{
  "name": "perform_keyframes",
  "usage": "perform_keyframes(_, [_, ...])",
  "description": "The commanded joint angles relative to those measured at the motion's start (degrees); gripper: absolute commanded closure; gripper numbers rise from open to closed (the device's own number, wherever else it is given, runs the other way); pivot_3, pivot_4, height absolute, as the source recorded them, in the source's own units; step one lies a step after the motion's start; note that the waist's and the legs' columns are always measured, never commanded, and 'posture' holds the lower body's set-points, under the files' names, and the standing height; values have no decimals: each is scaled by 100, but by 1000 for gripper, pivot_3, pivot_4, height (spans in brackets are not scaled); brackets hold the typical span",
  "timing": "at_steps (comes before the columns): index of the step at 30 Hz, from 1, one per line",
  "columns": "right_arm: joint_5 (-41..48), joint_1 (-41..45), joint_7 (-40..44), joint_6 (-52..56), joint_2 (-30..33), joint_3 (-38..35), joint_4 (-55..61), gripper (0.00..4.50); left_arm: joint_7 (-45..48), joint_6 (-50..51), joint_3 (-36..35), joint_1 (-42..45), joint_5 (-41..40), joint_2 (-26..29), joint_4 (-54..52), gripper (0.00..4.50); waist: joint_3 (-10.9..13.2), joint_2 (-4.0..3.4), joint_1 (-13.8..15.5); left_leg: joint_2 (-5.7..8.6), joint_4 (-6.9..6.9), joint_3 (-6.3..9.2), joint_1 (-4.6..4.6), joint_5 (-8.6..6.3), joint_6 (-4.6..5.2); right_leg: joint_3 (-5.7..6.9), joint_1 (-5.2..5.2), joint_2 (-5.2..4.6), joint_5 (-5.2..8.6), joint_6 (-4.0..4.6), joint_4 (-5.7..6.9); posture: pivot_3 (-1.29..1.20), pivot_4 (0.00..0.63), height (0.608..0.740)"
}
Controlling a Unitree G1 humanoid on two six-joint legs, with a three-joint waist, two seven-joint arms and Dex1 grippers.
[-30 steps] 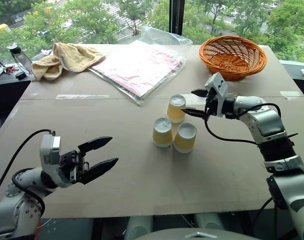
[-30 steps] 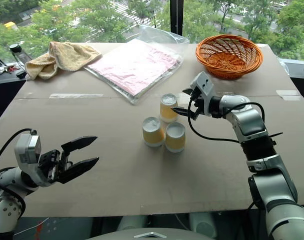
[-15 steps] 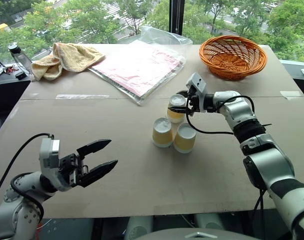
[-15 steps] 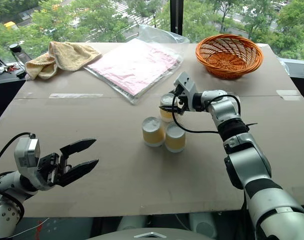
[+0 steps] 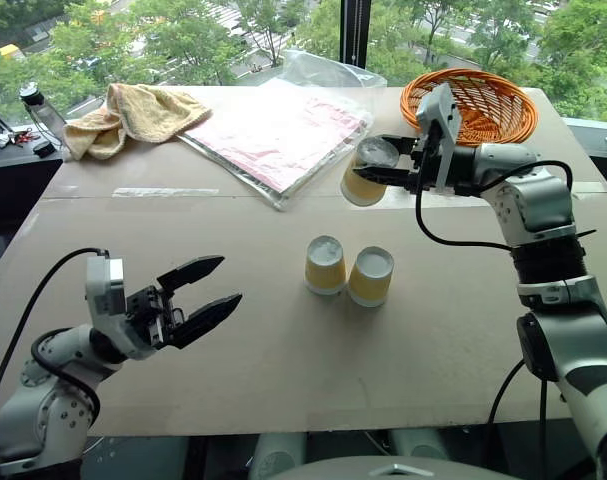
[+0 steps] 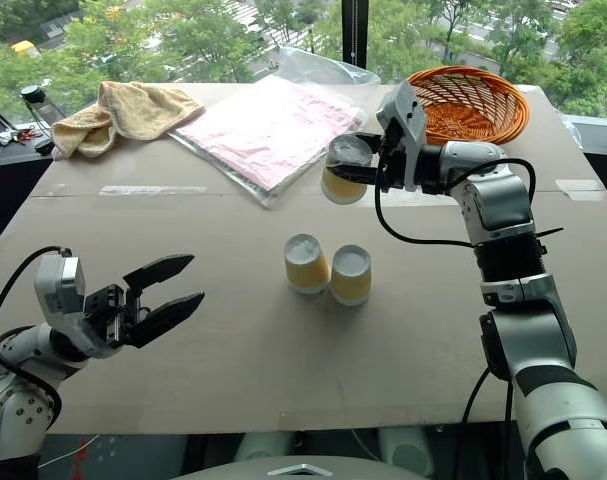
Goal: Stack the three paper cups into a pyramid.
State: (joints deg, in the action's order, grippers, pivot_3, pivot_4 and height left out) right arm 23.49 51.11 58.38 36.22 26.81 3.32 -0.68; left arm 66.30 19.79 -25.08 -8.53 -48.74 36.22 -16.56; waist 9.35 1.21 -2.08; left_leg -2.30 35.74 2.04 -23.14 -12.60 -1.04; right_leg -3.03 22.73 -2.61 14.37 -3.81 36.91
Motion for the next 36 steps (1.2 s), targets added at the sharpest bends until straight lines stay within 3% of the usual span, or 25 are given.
perform_keyframes(1, [744, -232, -344, 1334, 362, -294, 1596, 2501, 98, 59, -92, 97, -235, 79, -45, 0, 0, 0, -8, 0, 0, 0, 0, 0, 0, 0, 0, 0, 0, 0, 0, 0, 150, 740])
perform_keyframes(9, [1229, -671, -1304, 2392, 346, -33, 3009, 2501, 523, 262, -182, 571, -585, 237, 439, 0, -2, 4, -20, 0, 2, -4, 7, 0, 0, -4, 0, 3, 1, 0, 2, 0, 150, 740])
perform_keyframes(16, [1153, -817, -1707, 2384, 269, 292, 3153, 2501, 812, 360, -180, 1040, -533, 542, 856, 0, -2, 5, -21, 1, 7, -4, -6, 0, 0, -3, 5, 2, 1, -1, -3, 0, 150, 740])
perform_keyframes(23, [1255, -804, -1845, 2493, 286, 413, 3241, 2501, 788, 501, -197, 1138, -623, 537, 762, 0, -2, 6, -25, 0, 22, 7, -59, 1, 0, 2, 55, 2, -1, -2, 10, 0, 150, 740])
perform_keyframes(33, [1318, -836, -1764, 2555, 475, 678, 3242, 2501, 702, 624, -248, 1232, -695, 524, 722, 0, -4, 8, -23, 1, 25, 5, -63, 1, 0, 2, 59, 2, -1, -2, 12, 0, 150, 740])
perform_keyframes(34, [1326, -857, -1750, 2530, 479, 693, 3232, 1495, 700, 619, -237, 1229, -684, 508, 723, 0, -4, 8, -23, 1, 25, 5, -63, 1, 0, 2, 59, 2, -1, -2, 12, 0, 150, 740])
perform_keyframes(36, [1342, -867, -1746, 2459, 471, 671, 3237, 741, 675, 606, -203, 1232, -667, 463, 715, 0, -4, 8, -23, 1, 25, 6, -63, 1, 0, 2, 59, 2, -1, -2, 12, 0, 150, 740])
